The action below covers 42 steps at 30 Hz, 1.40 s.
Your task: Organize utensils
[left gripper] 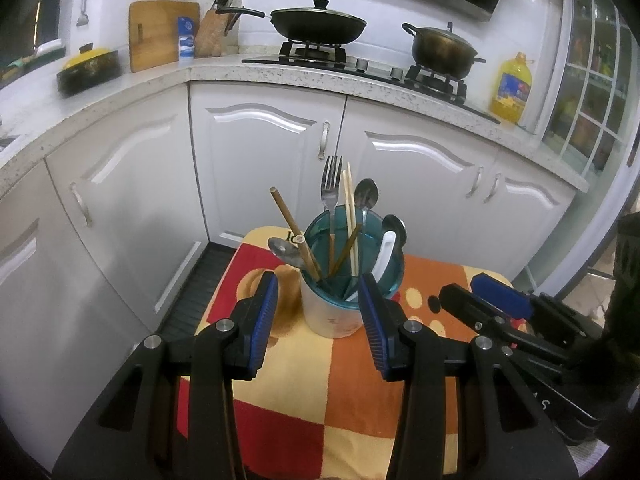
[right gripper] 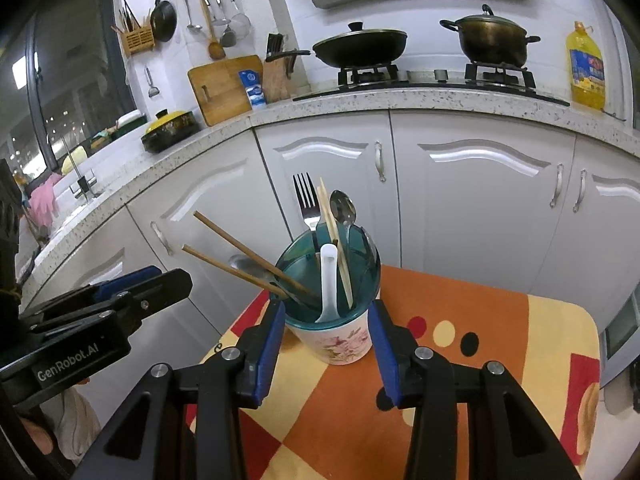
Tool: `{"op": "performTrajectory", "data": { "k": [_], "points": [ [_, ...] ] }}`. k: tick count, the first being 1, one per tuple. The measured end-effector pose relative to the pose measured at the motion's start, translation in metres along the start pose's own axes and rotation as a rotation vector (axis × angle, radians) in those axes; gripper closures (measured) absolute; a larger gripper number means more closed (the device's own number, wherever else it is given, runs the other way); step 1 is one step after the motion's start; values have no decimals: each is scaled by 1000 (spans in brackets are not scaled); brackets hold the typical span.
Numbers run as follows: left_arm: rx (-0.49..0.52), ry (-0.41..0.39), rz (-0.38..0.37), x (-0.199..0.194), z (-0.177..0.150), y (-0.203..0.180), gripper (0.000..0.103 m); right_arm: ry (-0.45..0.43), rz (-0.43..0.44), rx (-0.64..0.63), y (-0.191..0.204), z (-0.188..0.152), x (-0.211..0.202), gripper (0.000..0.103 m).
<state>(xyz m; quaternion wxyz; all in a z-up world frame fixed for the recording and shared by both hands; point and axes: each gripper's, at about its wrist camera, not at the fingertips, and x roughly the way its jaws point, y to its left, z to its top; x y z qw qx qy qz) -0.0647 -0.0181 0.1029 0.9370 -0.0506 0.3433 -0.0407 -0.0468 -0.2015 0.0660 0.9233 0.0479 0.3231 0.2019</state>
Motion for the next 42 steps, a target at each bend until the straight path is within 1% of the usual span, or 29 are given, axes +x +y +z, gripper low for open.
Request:
{"op": "performTrajectory", "data": {
  "k": [17, 33, 42],
  "points": [
    [24, -9, 31, 4, -4, -4, 62, 7, -10, -9, 2, 0, 6, 61],
    [30, 3, 30, 11, -7, -7, 62, 13, -21, -10, 0, 1, 9, 61],
    [32, 23, 32, 19, -7, -9, 62, 23, -24, -5, -4, 1, 14, 61]
  ]
}}
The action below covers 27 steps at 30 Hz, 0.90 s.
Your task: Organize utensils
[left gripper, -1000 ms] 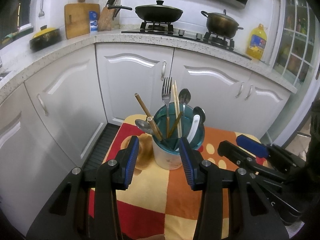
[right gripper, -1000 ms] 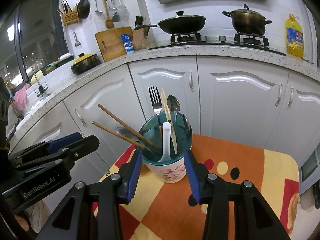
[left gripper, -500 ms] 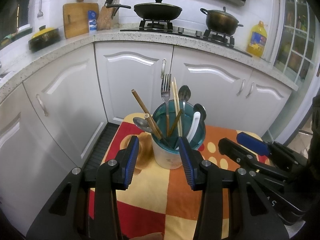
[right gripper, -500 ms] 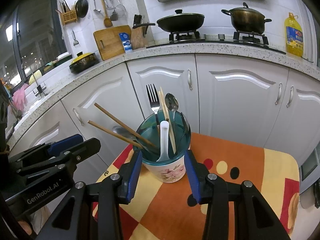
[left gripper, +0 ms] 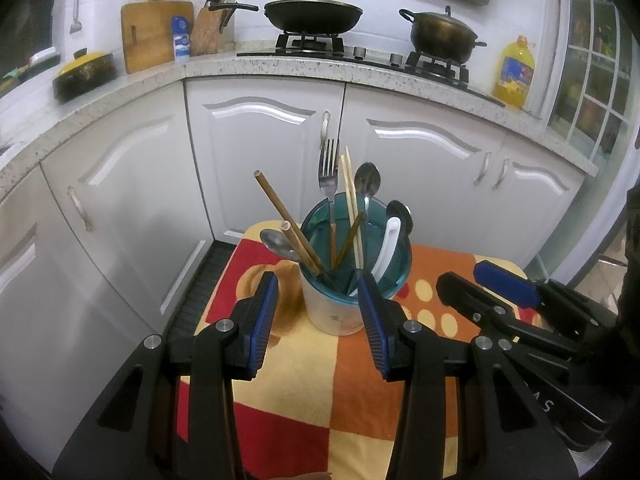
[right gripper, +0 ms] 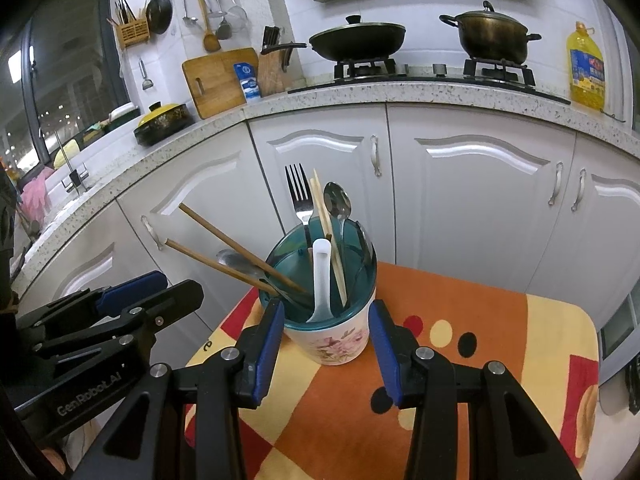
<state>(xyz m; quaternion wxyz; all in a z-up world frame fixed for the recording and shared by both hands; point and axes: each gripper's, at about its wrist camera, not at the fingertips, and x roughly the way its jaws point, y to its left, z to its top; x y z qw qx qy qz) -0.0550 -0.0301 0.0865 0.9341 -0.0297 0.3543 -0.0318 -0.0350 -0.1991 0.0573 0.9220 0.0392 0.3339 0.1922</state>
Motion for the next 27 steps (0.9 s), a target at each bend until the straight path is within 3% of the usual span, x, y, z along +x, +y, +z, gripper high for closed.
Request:
{"op": "performTrajectory", "data": {
  "k": [27],
  "points": [
    [1, 6, 0, 3, 0, -1, 62, 19, -2, -3, 1, -1, 10, 61]
  ]
}}
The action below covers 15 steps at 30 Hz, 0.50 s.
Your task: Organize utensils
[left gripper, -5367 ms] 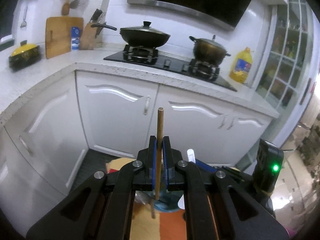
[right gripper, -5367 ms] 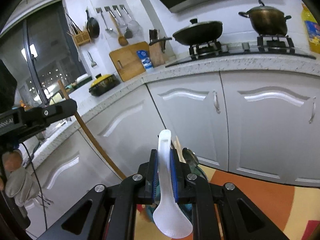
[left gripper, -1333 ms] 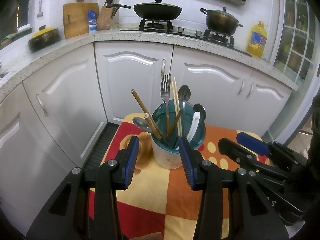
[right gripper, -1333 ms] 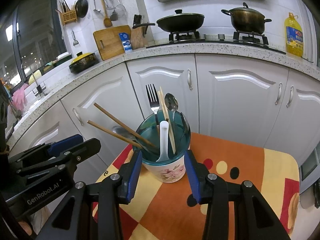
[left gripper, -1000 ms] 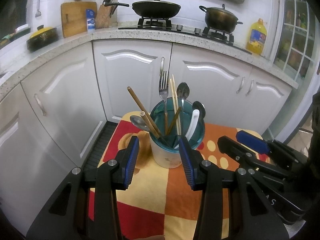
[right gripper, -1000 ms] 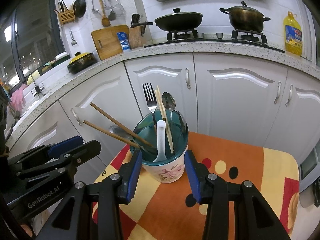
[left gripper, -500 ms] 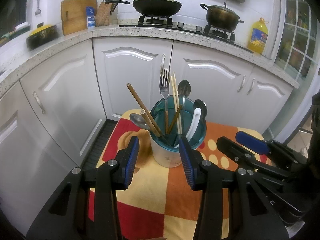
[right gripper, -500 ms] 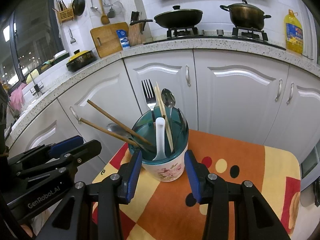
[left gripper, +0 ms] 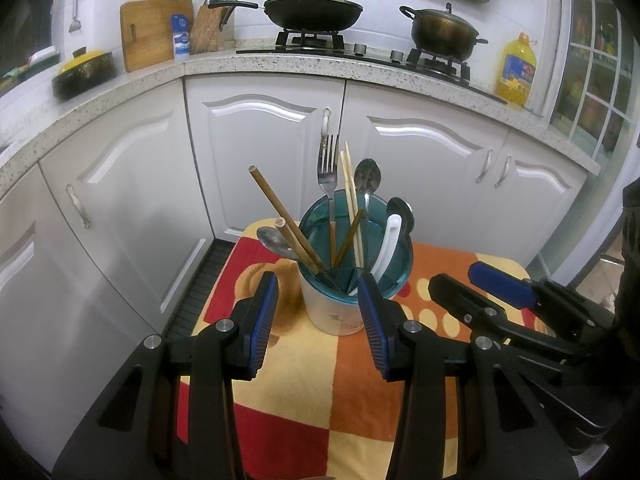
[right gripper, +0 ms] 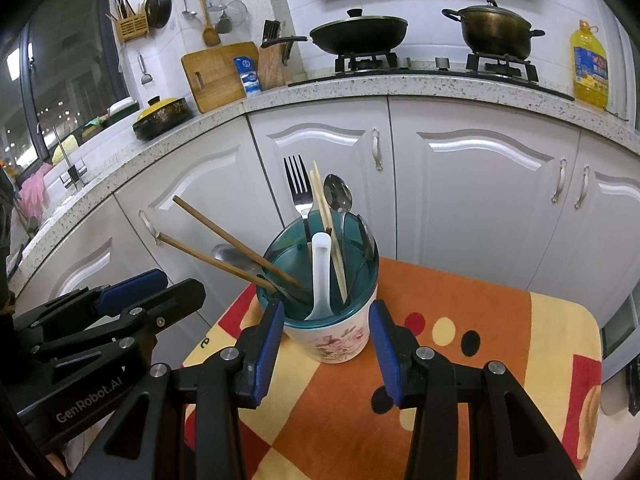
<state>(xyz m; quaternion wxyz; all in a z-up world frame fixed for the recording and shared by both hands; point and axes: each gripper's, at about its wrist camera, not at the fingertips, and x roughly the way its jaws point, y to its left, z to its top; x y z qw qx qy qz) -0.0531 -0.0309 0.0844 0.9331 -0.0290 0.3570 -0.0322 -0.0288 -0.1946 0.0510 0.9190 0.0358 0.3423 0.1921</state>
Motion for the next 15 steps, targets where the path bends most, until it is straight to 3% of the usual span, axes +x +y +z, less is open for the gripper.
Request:
{"op": "performTrajectory", "data": {
  "k": [15],
  "points": [
    [42, -22, -30, 2, -1, -6, 62, 12, 12, 22, -12, -6, 4, 60]
  ]
}}
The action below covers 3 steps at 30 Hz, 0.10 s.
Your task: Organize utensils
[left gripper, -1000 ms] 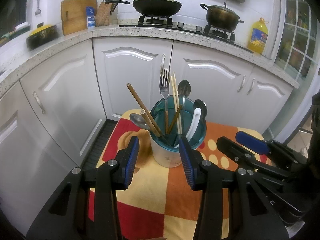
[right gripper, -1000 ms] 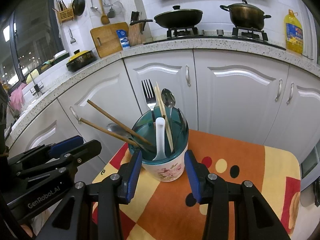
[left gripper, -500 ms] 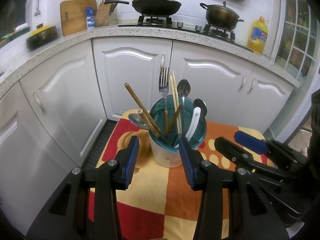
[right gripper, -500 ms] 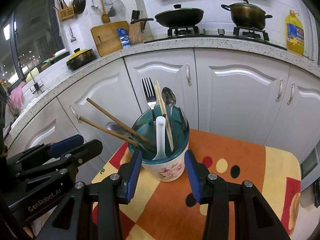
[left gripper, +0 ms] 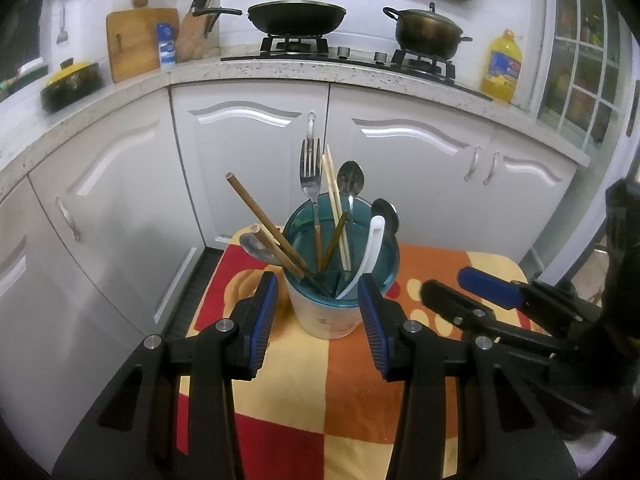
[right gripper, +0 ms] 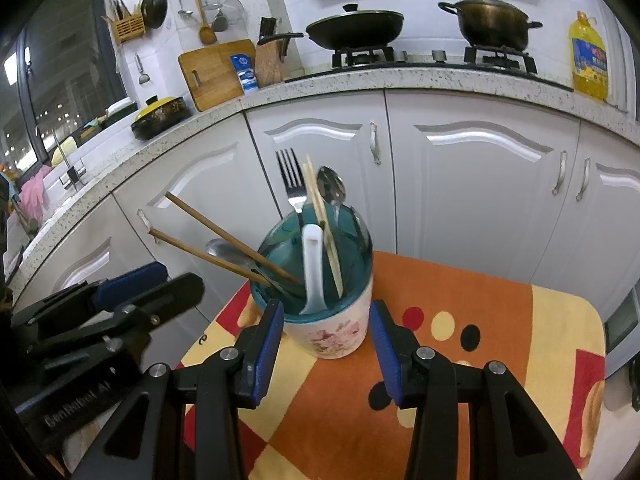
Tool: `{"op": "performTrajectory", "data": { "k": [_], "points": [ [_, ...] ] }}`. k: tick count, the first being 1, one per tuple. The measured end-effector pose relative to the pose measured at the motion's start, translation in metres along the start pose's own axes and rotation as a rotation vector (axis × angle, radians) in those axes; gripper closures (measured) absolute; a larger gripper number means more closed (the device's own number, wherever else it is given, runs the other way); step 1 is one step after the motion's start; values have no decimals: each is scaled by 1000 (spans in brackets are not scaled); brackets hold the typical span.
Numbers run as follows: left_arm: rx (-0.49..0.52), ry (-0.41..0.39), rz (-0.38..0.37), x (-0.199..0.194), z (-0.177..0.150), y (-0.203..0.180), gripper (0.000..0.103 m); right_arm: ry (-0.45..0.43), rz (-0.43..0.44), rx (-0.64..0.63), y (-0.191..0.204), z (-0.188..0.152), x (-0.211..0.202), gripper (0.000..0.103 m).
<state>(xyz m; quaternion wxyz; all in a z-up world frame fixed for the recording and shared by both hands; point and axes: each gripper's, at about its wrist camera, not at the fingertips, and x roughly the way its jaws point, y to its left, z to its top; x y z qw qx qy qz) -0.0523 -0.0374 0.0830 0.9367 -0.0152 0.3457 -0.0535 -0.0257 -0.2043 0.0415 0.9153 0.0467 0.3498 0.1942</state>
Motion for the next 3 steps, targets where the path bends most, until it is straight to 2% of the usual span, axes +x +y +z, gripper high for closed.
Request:
{"op": "performTrajectory", "data": {
  "k": [3],
  "points": [
    [-11, 3, 5, 2, 0, 3, 62, 8, -33, 38, -22, -9, 3, 60]
  ]
}}
